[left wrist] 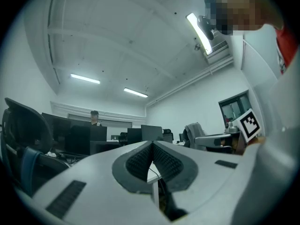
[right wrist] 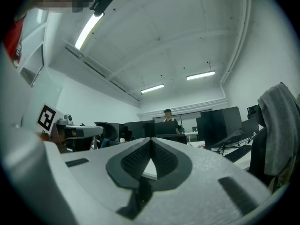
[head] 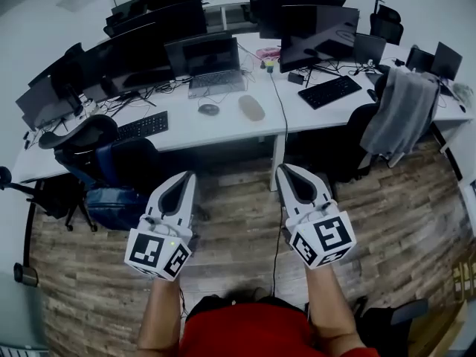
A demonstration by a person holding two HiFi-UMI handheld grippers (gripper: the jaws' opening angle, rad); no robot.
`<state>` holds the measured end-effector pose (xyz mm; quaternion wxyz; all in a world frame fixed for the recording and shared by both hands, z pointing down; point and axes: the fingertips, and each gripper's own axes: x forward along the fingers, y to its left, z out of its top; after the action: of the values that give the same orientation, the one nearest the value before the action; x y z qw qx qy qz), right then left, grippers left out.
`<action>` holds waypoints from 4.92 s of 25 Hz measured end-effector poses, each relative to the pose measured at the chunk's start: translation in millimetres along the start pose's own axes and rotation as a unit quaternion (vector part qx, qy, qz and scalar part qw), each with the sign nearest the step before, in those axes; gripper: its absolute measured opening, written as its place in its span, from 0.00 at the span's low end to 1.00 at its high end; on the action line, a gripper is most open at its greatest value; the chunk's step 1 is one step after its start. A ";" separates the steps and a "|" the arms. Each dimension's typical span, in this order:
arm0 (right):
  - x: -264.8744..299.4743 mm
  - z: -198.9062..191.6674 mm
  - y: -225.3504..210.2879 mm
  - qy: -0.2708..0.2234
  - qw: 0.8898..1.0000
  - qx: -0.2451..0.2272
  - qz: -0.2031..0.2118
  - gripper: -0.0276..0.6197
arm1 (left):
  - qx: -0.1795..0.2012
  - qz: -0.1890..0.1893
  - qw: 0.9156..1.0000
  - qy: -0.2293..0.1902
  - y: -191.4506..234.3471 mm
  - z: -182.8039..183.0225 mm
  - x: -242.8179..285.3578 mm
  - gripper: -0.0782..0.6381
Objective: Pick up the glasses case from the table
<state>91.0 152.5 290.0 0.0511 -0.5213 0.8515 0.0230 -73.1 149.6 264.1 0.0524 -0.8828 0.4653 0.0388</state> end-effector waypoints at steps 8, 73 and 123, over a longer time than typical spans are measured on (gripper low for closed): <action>15.9 -10.3 -33.0 0.004 1.000 0.003 0.016 0.05 | 0.011 0.022 1.000 0.005 -7.9 -6.6 37.3 0.12; 452.9 -377.8 -247.9 0.424 0.905 -0.019 -0.023 0.69 | -0.040 0.060 0.995 0.064 288.3 -172.6 357.0 0.12; 341.0 -108.7 -181.1 0.149 0.988 0.035 -0.026 0.66 | -0.021 -0.006 1.000 0.004 211.5 -98.5 319.7 0.12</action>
<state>91.5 -241.9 362.7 -0.0572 -0.5384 0.8364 -0.0858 -65.4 -243.1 312.4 0.0324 -0.8864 0.4596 0.0451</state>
